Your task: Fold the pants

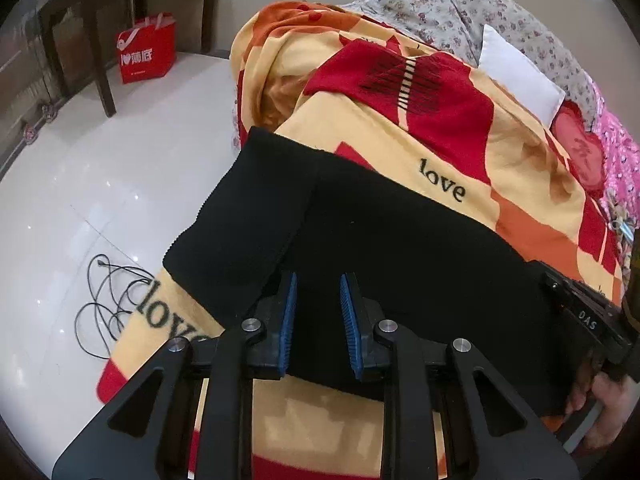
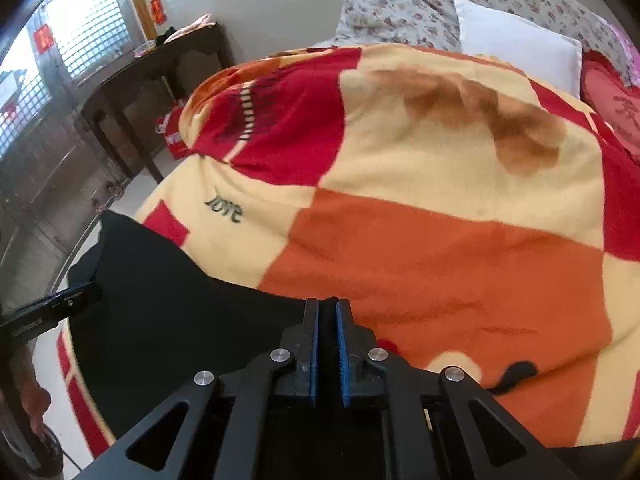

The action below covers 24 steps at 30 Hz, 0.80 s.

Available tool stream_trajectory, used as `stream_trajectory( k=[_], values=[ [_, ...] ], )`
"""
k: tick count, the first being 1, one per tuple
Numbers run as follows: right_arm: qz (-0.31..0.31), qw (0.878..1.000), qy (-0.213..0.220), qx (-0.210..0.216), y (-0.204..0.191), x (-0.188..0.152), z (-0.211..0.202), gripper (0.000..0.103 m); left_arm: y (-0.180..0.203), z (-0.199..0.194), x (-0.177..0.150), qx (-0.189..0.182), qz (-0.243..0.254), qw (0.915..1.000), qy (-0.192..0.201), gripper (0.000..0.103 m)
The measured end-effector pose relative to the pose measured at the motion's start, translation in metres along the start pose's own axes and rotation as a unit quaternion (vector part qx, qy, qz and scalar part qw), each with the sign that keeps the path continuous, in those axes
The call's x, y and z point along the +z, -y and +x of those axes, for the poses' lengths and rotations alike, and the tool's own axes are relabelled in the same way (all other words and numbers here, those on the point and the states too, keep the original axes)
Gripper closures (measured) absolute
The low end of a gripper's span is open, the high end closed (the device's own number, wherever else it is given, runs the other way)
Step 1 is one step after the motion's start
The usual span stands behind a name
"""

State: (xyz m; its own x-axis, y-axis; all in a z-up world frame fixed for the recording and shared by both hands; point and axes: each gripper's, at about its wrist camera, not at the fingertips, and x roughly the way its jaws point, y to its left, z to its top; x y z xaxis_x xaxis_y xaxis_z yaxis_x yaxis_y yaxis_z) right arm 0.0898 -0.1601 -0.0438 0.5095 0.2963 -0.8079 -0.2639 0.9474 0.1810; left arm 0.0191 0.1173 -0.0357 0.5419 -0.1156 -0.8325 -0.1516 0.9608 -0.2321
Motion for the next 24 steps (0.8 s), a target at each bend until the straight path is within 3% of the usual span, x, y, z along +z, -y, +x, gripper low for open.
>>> stream_trajectory(
  k=[3,7,13,16,19,24],
  values=[
    [0.039,0.999,0.004,0.026,0.016,0.002,-0.001,0.096,-0.003,-0.001,0.001,-0.008,-0.006,0.9999,-0.005,0.081],
    [0.043,0.999,0.021,0.009,0.018,0.000,-0.025,0.093,0.004,-0.009,0.001,0.004,-0.001,1.0000,0.000,0.081],
    [-0.012,1.000,0.012,0.012,-0.001,-0.030,-0.063,0.092,0.031,-0.026,-0.005,-0.010,0.028,0.9994,0.019,0.081],
    [-0.039,0.999,-0.002,0.021,-0.016,-0.046,-0.058,0.092,0.048,-0.020,-0.011,-0.023,0.042,0.9989,0.007,0.077],
    [-0.039,0.999,0.002,-0.011,-0.015,-0.045,-0.042,0.092,0.059,-0.005,-0.016,-0.020,0.048,0.9986,-0.014,0.077],
    [-0.020,1.000,0.006,-0.018,-0.007,-0.034,-0.038,0.089,0.072,0.006,-0.021,0.018,0.055,0.9983,-0.008,0.076]
  ],
)
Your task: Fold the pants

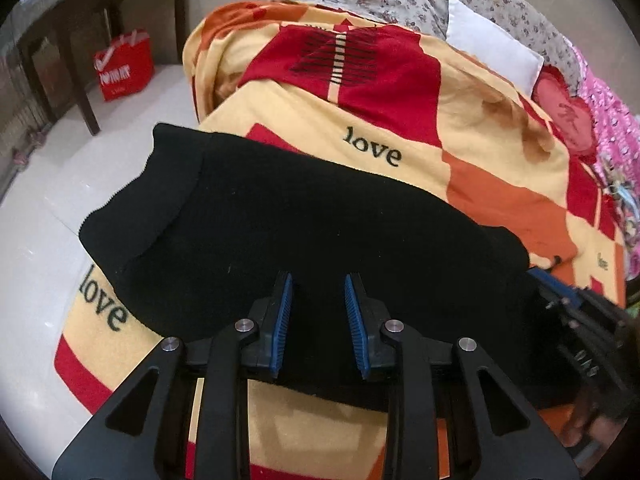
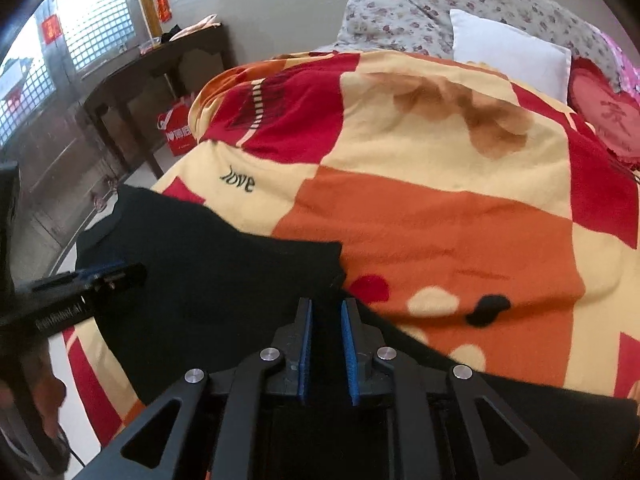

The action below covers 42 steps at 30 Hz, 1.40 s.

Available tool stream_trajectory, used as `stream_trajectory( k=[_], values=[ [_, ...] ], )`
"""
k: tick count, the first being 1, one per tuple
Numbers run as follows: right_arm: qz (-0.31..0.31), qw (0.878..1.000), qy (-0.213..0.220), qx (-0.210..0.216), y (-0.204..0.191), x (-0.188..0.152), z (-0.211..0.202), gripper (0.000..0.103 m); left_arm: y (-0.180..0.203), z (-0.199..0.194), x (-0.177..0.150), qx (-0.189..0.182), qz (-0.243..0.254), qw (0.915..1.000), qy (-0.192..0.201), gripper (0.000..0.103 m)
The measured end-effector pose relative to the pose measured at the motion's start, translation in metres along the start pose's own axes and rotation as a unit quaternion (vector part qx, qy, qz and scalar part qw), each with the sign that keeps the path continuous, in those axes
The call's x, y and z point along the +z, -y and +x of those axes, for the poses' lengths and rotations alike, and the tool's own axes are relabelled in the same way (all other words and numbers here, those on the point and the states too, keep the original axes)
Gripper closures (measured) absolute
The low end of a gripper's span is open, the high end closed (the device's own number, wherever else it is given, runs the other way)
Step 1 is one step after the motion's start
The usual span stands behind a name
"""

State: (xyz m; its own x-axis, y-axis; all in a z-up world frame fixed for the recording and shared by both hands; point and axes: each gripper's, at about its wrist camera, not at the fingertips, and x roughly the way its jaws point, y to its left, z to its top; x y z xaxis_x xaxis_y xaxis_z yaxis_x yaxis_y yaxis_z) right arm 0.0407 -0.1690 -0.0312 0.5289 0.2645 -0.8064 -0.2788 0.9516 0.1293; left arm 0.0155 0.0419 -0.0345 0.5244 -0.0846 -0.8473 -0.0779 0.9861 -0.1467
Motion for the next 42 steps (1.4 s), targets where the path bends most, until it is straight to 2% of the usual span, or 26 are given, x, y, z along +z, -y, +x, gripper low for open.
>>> stream_trajectory(
  k=[8,14,15,16,18,21,25,28,35,39,42],
  values=[
    [-0.009,1.000,0.003,0.017,0.001,-0.026,-0.043,0.086,0.013,-0.013,-0.004,-0.001,0.011,0.9999,0.008,0.076],
    [-0.015,1.000,0.000,0.011,0.004,-0.051,-0.057,0.079,0.029,-0.022,-0.019,0.000,0.028,0.9994,0.020,0.076],
    [-0.017,1.000,-0.003,0.007,0.004,-0.056,-0.055,0.078,0.031,-0.021,-0.022,-0.003,0.029,0.9994,0.018,0.071],
    [-0.020,1.000,-0.009,0.000,0.005,-0.061,-0.051,0.074,0.033,-0.018,-0.026,-0.007,0.030,0.9994,0.016,0.060],
    [-0.018,1.000,-0.017,-0.005,0.009,-0.068,-0.042,0.073,0.040,-0.013,-0.033,-0.006,0.037,0.9991,0.021,0.052],
    [-0.002,1.000,-0.009,0.004,0.017,-0.073,-0.051,0.073,0.054,-0.013,-0.037,0.025,0.067,0.9971,0.027,0.052],
    [0.014,1.000,0.001,-0.019,0.040,-0.084,-0.074,0.071,0.063,-0.026,-0.033,-0.022,0.062,0.9975,0.026,0.052],
    [0.034,0.999,-0.002,-0.042,0.062,-0.099,-0.088,0.070,0.080,-0.030,-0.034,-0.030,0.076,0.9963,0.030,0.052],
    [0.086,0.993,-0.001,-0.085,0.123,-0.132,-0.116,0.067,0.133,-0.014,-0.046,-0.052,0.130,0.9901,-0.002,0.052],
    [0.134,0.989,0.012,-0.067,0.158,-0.144,-0.132,0.067,0.165,-0.010,-0.047,-0.082,0.162,0.9833,-0.015,0.052],
    [0.148,0.986,0.022,-0.074,0.168,-0.142,-0.142,0.067,0.186,-0.007,-0.048,-0.091,0.181,0.9791,-0.021,0.052]
  ],
)
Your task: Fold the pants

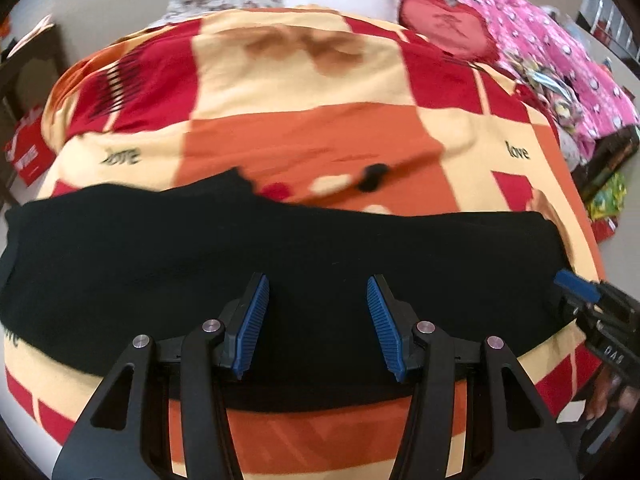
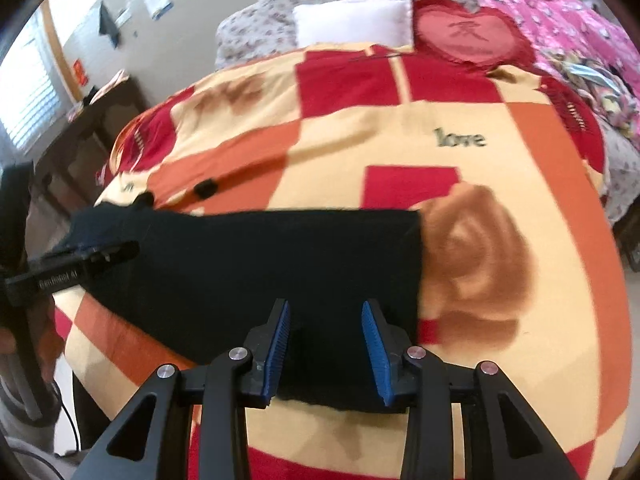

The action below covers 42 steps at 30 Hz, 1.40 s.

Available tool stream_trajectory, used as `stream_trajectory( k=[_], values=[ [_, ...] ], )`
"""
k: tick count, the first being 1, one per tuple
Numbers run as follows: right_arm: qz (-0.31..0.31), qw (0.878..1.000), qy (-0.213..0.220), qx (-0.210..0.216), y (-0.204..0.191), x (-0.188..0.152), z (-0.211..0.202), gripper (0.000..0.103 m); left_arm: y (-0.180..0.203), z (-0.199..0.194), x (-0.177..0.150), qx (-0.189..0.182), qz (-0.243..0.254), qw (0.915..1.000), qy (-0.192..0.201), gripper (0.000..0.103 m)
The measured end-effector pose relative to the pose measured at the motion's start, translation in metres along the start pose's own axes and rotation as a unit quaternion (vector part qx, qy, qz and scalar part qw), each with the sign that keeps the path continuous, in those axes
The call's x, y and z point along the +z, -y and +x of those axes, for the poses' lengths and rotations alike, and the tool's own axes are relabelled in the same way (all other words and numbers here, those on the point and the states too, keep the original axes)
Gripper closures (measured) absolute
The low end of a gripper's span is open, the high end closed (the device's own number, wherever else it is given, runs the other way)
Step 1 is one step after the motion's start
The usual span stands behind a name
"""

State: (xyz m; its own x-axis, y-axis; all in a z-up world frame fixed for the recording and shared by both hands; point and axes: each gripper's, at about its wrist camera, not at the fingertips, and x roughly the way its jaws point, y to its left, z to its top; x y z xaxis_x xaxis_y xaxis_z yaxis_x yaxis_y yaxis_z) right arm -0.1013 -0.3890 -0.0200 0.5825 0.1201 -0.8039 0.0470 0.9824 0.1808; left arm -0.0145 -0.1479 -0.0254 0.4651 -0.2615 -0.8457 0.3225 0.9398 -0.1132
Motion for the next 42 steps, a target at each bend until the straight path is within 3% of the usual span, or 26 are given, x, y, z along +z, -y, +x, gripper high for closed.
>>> stream_trajectory(
  k=[4,10,19,21,23,30,36,42],
  values=[
    [-0.005,1.000,0.013,-0.014,0.000,0.009,-0.005,0.065,0.015,0.011,0.004,0.011,0.016,0.9998,-0.009,0.052],
    [-0.041,0.995,0.026,-0.085,0.001,0.020,0.000,0.065,0.015,0.013,0.003,0.009,0.014,0.9998,-0.012,0.052],
    [-0.060,0.996,0.000,-0.073,0.010,0.031,0.023,0.065,0.018,0.016,0.006,0.013,0.013,0.9998,-0.012,0.048],
    [-0.054,0.997,0.001,-0.062,0.014,0.029,0.029,0.077,0.020,0.017,0.006,0.017,0.015,0.9997,-0.011,0.048],
    [-0.059,0.996,0.013,-0.064,0.014,0.029,0.030,0.095,0.020,0.018,0.007,0.019,0.016,0.9996,-0.010,0.048],
    [-0.072,0.994,0.043,-0.071,0.011,0.048,0.018,0.096,0.019,0.010,0.020,0.000,-0.010,0.9999,0.003,0.048],
    [-0.053,0.996,0.010,-0.075,0.018,0.041,0.039,0.096,0.033,0.022,0.016,0.016,0.018,0.9996,-0.012,0.048],
    [-0.020,0.998,0.015,-0.059,0.027,0.030,0.011,0.076,0.046,0.019,0.017,0.004,0.036,0.9993,-0.008,0.048]
  ],
)
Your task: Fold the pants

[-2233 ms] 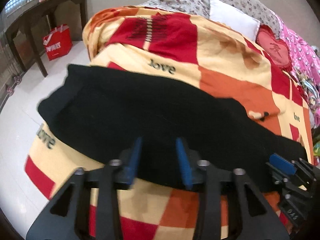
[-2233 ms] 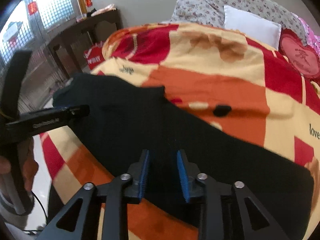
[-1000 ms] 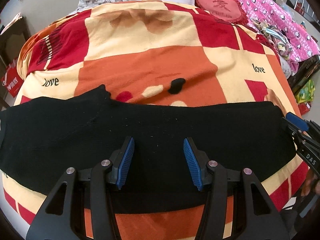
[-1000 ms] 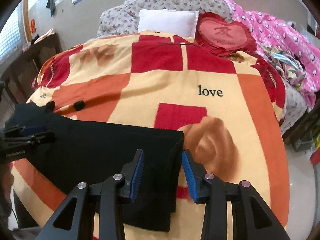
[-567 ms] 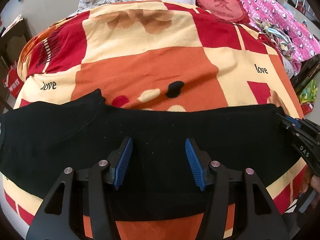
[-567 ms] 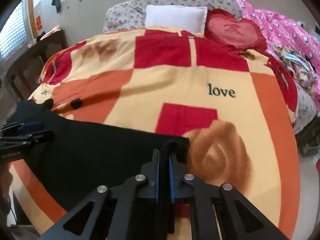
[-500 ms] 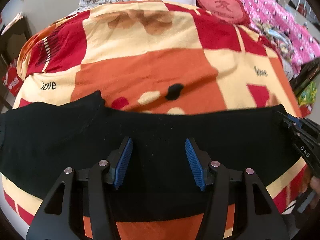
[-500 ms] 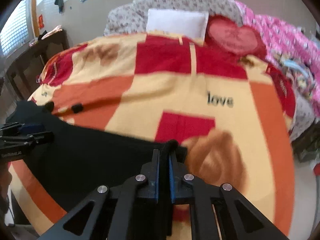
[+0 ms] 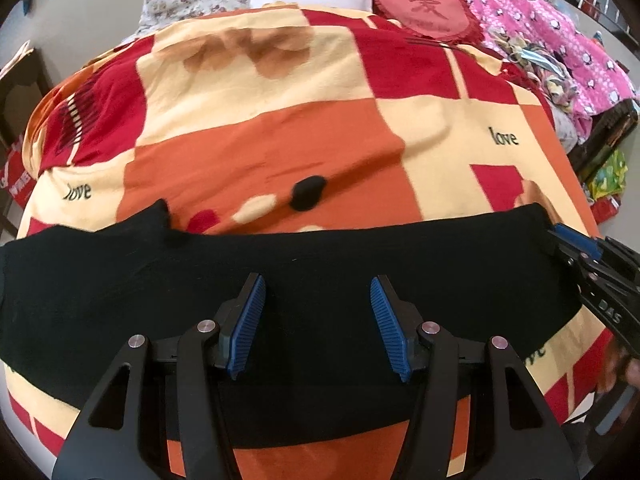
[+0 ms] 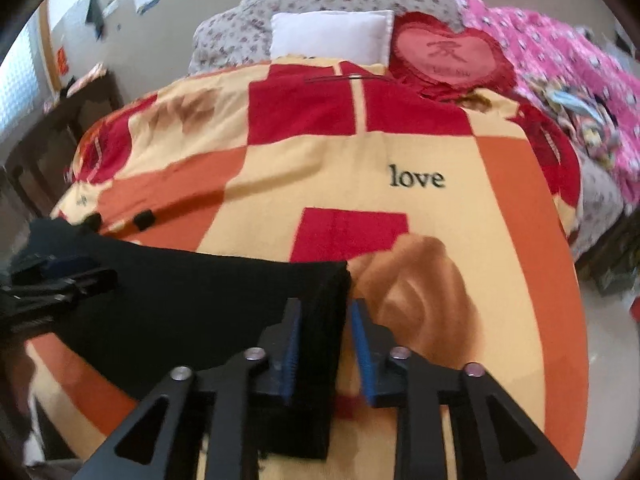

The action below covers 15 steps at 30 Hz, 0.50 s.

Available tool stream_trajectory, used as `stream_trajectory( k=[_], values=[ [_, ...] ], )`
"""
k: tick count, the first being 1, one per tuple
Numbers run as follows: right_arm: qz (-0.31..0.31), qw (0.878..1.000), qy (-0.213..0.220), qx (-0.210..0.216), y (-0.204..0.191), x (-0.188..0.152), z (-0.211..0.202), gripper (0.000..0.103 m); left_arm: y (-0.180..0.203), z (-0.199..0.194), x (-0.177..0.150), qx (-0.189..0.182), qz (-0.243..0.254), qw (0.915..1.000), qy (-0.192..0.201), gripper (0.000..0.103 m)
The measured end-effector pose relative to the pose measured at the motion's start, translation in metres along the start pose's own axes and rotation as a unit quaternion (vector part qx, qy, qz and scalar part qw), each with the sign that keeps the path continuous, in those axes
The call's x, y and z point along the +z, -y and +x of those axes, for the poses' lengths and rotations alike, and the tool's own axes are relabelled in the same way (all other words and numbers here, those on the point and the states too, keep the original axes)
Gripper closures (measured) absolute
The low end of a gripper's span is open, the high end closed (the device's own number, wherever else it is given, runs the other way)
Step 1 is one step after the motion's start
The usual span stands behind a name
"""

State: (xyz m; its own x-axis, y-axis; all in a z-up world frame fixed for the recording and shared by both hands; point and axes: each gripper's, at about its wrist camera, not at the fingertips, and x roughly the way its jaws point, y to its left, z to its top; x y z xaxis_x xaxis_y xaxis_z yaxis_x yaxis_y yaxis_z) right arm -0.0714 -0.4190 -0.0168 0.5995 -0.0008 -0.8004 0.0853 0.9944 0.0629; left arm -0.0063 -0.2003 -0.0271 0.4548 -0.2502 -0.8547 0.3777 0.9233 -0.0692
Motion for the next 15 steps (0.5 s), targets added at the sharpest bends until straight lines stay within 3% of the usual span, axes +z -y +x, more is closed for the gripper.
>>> stream_trajectory(
  k=[9,15],
  values=[
    [0.044,0.998,-0.021,0.045,0.015,-0.029,-0.011,0.065,0.024,0.004,0.011,-0.018,0.032,0.9993,-0.006,0.048],
    [0.072,0.995,-0.023,0.071,0.026,-0.040,-0.017,0.060,0.038,0.012,0.029,-0.055,0.047,0.9973,-0.016,0.048]
  ],
)
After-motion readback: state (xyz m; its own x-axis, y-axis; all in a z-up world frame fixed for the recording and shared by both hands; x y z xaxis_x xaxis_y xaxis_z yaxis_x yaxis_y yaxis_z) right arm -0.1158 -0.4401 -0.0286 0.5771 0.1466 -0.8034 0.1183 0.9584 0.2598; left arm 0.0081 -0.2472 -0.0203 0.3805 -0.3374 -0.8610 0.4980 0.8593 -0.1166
